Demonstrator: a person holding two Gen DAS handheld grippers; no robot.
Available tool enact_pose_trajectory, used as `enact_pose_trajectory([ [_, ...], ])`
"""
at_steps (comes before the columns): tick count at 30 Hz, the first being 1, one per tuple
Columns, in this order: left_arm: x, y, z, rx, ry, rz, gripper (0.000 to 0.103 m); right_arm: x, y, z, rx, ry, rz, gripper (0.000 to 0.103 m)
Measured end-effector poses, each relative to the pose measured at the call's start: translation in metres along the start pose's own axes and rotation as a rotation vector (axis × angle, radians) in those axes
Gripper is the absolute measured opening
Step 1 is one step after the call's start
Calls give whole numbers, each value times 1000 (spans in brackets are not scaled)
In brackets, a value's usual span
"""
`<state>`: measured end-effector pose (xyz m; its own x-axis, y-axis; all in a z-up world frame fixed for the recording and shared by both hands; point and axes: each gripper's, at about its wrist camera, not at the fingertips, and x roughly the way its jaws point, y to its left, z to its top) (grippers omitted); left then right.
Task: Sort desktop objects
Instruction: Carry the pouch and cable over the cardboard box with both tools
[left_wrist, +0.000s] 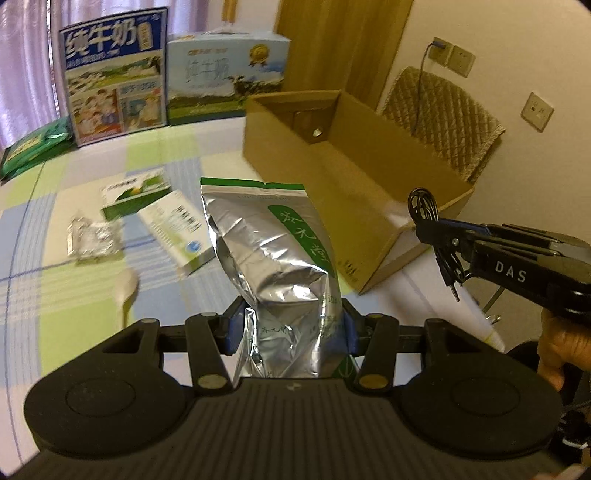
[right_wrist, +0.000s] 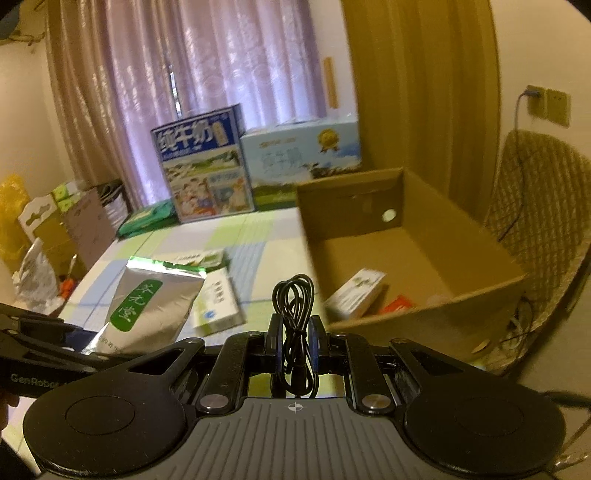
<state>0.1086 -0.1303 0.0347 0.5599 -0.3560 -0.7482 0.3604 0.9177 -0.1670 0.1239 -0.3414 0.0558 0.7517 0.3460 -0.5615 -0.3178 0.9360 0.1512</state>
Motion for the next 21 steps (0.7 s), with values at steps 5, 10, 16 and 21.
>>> enact_pose_trajectory([
  [5,13,-26,24,31,-14,-32,45,5,-28,21,-15,-14,-43,10],
  [10,28,-47,47,48,-26,-65,45,12,-53,40,-30,-24,-77,10],
  [16,42,-65,69,53,-38,-90,45,26,-76,50,-30,-9,-85,10],
  [21,54,-73,84,52,-39,-109,45,35,-89,54,-34,3,-86,10],
])
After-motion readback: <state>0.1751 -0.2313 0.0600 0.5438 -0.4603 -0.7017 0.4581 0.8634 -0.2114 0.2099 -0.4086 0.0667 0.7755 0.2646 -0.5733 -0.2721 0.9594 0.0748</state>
